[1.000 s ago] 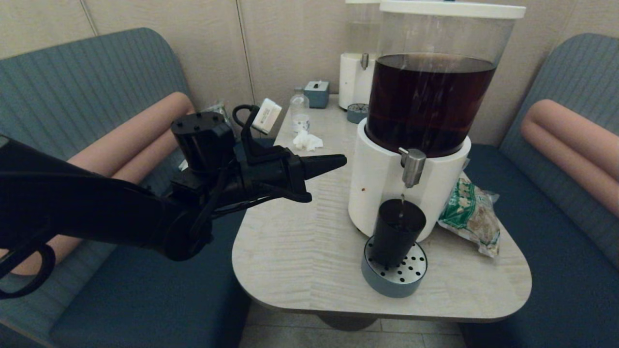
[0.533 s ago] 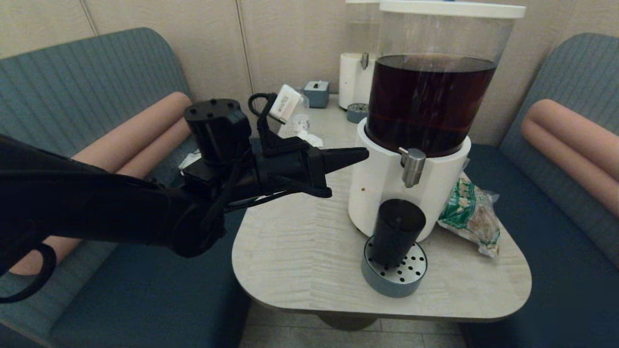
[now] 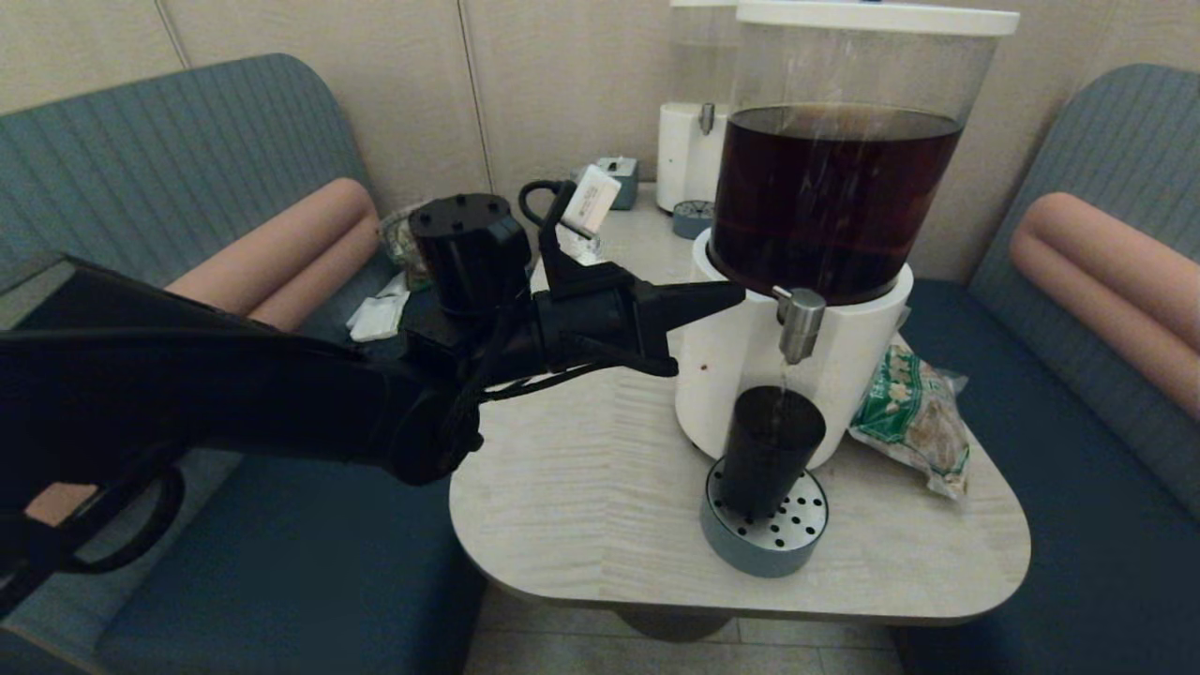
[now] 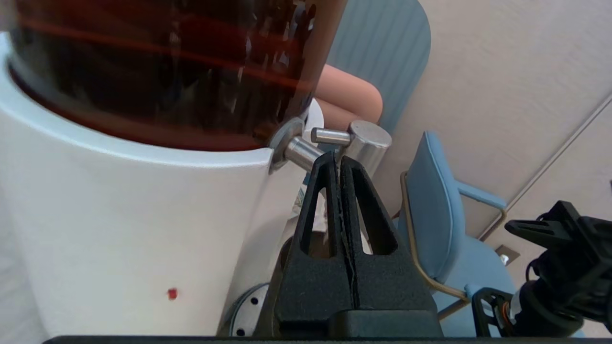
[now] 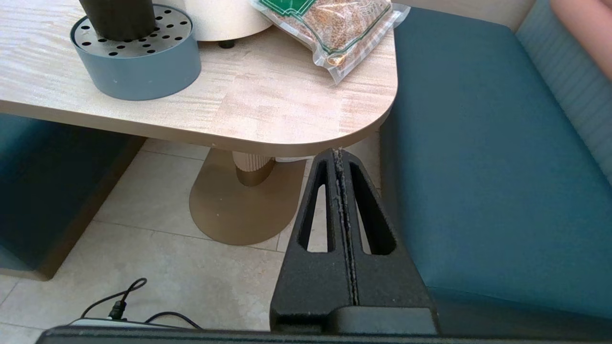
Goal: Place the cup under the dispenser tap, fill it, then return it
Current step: Turn off the faucet
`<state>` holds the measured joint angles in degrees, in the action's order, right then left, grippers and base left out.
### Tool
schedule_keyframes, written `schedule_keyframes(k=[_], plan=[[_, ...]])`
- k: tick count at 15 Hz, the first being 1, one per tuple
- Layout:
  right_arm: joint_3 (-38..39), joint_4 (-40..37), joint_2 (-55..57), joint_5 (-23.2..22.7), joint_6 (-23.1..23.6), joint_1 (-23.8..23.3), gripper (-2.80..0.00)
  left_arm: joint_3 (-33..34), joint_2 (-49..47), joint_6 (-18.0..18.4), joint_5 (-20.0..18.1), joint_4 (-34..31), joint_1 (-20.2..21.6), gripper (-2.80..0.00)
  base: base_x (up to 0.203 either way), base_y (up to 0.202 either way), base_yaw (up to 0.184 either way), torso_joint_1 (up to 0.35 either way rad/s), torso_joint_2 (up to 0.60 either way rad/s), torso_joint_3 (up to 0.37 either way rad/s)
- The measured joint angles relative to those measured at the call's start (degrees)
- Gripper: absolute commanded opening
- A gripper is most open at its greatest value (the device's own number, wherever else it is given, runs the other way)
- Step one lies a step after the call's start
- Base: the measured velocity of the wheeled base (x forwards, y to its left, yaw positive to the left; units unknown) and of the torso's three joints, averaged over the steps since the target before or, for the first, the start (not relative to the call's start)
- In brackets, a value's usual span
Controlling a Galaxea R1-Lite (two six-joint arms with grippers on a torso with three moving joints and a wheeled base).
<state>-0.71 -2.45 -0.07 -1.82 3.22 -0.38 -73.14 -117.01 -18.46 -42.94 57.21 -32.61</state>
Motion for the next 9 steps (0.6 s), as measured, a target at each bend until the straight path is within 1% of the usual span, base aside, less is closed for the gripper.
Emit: schedule_keyframes(k=[9], plan=[[0.00, 0.02, 0.00, 0.02, -0.02, 0.00, -2.80, -5.02, -3.85, -0.01, 0.13, -0.81, -1.56, -2.80, 0.000, 0.000, 0.000, 0.000, 0.00, 0.000]])
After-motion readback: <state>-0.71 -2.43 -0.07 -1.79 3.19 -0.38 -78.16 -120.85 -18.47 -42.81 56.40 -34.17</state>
